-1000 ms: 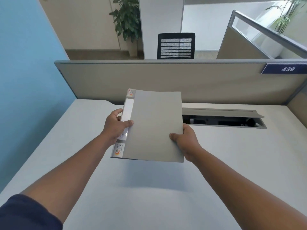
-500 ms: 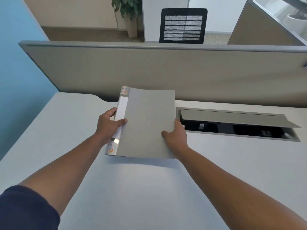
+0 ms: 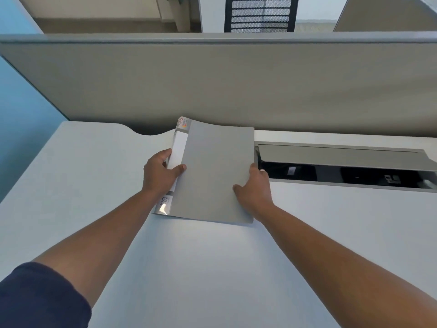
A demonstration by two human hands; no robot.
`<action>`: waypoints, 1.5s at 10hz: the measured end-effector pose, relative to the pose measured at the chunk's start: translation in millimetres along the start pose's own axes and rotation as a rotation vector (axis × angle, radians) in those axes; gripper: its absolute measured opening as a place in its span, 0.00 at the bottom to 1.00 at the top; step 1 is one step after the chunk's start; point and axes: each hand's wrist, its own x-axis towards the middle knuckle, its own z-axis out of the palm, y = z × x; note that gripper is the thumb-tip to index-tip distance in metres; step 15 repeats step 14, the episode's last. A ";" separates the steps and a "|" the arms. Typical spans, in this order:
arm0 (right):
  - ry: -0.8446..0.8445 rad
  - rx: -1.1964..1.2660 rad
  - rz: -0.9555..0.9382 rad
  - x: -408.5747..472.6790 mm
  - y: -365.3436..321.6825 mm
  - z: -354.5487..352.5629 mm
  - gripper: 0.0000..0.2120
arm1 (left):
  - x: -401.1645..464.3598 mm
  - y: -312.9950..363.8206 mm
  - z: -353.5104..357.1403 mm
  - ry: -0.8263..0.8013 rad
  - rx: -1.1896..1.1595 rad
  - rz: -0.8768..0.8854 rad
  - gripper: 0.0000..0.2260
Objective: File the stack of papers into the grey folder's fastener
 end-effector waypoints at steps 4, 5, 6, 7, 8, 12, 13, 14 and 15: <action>0.018 -0.306 -0.059 -0.9 -3.2 9.2 0.27 | 5.8 -9.6 -0.3 -0.032 0.076 -0.027 0.28; 0.047 -0.344 -0.091 -0.9 -2.9 8.9 0.28 | 7.5 -11.3 -2.0 -0.031 0.062 -0.025 0.28; 0.032 -0.359 -0.104 -0.4 -3.6 9.1 0.25 | 7.6 -12.8 -1.9 -0.030 0.046 -0.026 0.29; 0.017 -0.373 -0.111 -1.7 -4.1 9.4 0.22 | 7.7 -14.1 -1.7 -0.033 0.032 -0.027 0.30; 0.014 -0.375 -0.113 -2.4 -4.3 9.7 0.23 | 8.7 -14.6 -1.6 -0.032 0.024 -0.020 0.30; -0.011 -0.355 -0.103 -0.9 -3.0 7.6 0.24 | 8.2 -9.9 -7.1 -0.084 0.039 -0.007 0.29; -0.003 -0.293 -0.126 -6.0 -5.1 3.2 0.23 | 4.7 0.9 -12.0 -0.117 0.122 0.040 0.29; 0.020 -0.271 -0.159 -16.2 -6.9 -2.6 0.22 | -7.3 15.1 -13.3 -0.124 0.218 0.091 0.31; 0.020 -0.271 -0.159 -16.2 -6.9 -2.6 0.22 | -7.3 15.1 -13.3 -0.124 0.218 0.091 0.31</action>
